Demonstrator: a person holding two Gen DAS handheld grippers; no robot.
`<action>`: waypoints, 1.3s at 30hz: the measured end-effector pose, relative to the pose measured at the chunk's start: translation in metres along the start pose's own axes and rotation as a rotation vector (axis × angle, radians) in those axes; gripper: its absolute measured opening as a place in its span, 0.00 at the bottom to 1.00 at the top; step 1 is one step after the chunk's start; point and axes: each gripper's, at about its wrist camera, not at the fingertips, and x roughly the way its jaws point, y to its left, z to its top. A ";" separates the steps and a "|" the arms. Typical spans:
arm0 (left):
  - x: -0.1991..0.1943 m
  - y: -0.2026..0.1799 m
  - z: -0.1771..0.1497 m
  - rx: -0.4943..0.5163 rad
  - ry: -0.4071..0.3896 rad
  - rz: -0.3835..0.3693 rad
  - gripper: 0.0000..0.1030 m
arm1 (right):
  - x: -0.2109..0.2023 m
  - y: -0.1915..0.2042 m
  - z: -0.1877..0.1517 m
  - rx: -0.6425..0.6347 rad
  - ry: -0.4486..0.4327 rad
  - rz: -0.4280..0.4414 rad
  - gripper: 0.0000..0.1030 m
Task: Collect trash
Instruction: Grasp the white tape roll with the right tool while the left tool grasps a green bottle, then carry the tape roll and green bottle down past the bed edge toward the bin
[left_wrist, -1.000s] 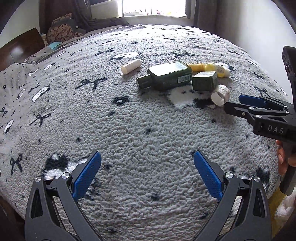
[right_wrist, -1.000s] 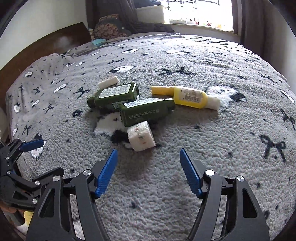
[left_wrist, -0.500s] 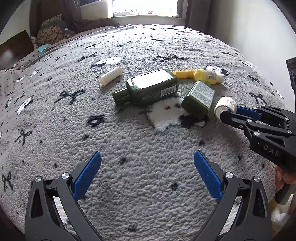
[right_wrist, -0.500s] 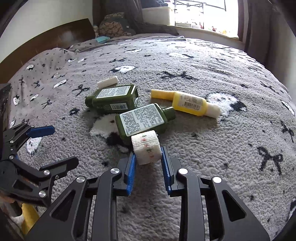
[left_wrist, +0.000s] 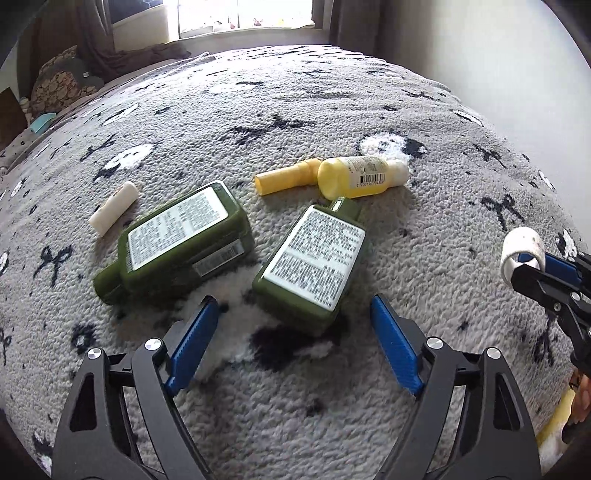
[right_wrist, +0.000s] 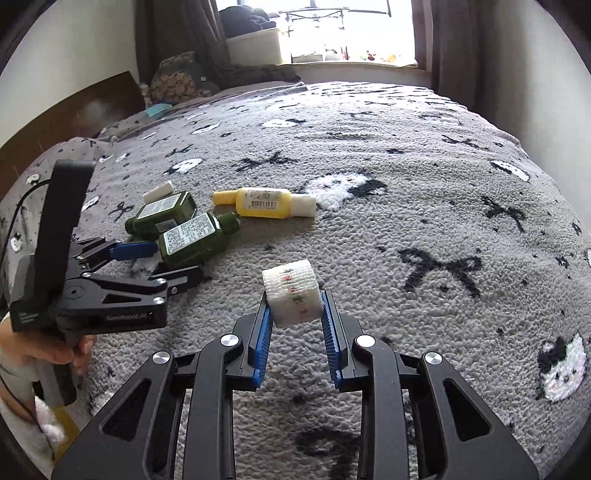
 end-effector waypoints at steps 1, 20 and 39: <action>0.003 -0.001 0.003 -0.001 0.000 0.000 0.76 | 0.000 -0.002 0.000 0.003 0.000 -0.001 0.26; -0.031 -0.001 -0.021 -0.048 -0.012 -0.016 0.50 | -0.035 0.001 -0.013 -0.005 -0.044 0.002 0.25; -0.147 -0.019 -0.109 -0.065 -0.106 -0.019 0.50 | -0.108 0.031 -0.072 -0.042 -0.056 0.021 0.25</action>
